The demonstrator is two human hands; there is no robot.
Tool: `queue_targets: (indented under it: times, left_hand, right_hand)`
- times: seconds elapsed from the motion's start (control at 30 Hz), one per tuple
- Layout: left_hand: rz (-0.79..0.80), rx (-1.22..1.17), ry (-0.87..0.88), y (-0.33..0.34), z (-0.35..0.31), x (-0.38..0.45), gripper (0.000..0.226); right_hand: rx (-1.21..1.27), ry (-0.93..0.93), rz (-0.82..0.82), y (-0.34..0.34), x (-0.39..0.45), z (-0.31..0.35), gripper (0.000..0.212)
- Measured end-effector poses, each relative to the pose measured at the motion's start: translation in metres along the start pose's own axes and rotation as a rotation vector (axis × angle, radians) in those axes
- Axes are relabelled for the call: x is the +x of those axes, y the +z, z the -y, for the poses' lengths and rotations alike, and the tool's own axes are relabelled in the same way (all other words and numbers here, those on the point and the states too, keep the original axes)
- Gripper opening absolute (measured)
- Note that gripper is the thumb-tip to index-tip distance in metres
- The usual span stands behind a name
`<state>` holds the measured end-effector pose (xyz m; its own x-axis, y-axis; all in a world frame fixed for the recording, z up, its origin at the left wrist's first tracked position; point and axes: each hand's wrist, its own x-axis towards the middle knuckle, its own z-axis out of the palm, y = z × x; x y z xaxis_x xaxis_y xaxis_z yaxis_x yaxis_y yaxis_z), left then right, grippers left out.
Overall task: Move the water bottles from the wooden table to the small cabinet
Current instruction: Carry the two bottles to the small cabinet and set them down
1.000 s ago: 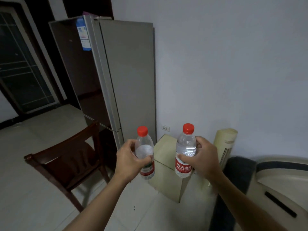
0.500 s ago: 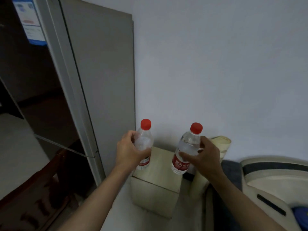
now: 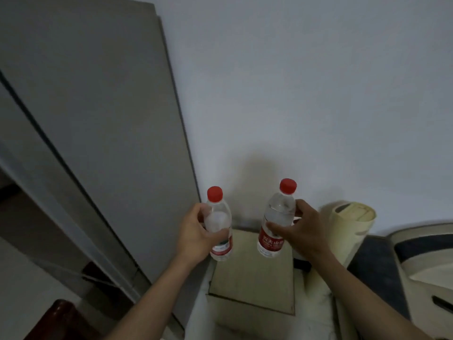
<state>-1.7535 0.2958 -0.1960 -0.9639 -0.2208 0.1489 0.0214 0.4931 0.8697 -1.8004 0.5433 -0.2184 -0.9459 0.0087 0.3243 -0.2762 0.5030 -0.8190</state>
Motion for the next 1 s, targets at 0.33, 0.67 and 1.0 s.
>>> queue_targets:
  times: [0.33, 0.67, 1.0]
  left_hand:
    - [0.070, 0.017, -0.053, 0.042, 0.035, 0.125, 0.057]
    - [0.219, -0.030, 0.036, 0.092, 0.063, 0.209, 0.062]
    - [0.266, -0.010, 0.046, 0.120, 0.086, 0.253, 0.068]
  right_hand:
    - [-0.062, 0.166, 0.009, 0.040, 0.081, -0.032, 0.062]
    - [-0.170, 0.288, -0.102, 0.056, 0.114, -0.051, 0.062]
    - [-0.211, 0.333, -0.139, 0.070, 0.154, -0.083, 0.062]
